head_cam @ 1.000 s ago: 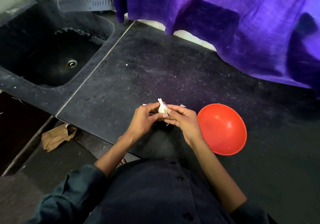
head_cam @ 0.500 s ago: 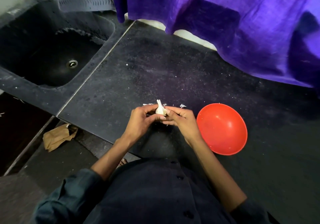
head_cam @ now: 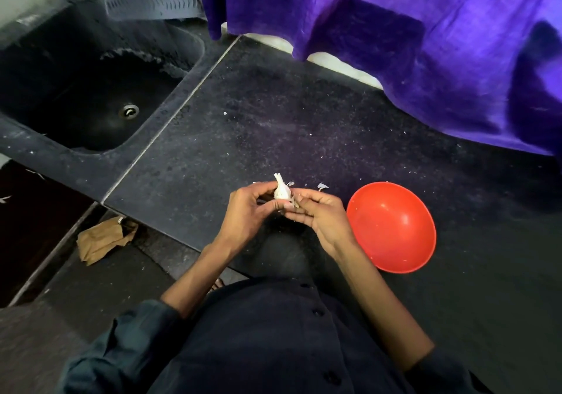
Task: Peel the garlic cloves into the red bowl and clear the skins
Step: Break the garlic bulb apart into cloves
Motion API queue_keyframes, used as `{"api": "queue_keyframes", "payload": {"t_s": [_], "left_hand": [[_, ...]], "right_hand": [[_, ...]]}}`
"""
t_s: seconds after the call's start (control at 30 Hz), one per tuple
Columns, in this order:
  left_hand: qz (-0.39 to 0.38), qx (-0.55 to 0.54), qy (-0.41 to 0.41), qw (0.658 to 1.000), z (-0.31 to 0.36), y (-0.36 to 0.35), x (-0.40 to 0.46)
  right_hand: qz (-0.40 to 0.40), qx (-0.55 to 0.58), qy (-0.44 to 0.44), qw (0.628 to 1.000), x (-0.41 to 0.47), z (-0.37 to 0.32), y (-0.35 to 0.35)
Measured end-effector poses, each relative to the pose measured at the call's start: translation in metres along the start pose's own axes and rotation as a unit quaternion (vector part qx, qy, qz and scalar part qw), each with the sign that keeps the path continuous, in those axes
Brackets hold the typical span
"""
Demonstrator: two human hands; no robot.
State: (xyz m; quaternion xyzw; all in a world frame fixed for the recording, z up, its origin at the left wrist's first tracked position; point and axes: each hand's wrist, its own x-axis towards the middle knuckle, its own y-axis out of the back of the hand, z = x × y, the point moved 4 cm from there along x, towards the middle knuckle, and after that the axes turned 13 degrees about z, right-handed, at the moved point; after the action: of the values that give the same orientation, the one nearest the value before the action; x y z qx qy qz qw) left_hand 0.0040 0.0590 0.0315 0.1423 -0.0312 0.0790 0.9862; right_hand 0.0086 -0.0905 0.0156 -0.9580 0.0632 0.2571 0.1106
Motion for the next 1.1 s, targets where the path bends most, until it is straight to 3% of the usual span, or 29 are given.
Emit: {"api": "queue_keyframes", "payload": {"t_s": [0.17,0.43,0.7,0.97,1.1], "left_hand": [[-0.023,0.117,-0.055,0.991,-0.005,0.000,0.000],[-0.042,0.179,-0.102,0.978,-0.007,0.000,-0.001],[-0.047,0.203,-0.104,0.973,-0.009,-0.003,-0.002],[-0.025,0.186,-0.080,0.979,-0.008,-0.005,-0.005],[-0.008,0.176,-0.067,0.982,-0.011,-0.004,-0.003]], "right_hand": [[-0.018,-0.015,-0.026,0.999,-0.003,0.000,-0.003],[-0.053,-0.052,-0.005,0.997,-0.005,0.000,-0.003],[-0.010,-0.112,0.029,0.993,-0.003,0.006,-0.008],[0.003,-0.056,0.009,0.998,-0.003,0.006,-0.005],[0.000,-0.007,-0.048,0.999,-0.001,0.008,0.001]]}}
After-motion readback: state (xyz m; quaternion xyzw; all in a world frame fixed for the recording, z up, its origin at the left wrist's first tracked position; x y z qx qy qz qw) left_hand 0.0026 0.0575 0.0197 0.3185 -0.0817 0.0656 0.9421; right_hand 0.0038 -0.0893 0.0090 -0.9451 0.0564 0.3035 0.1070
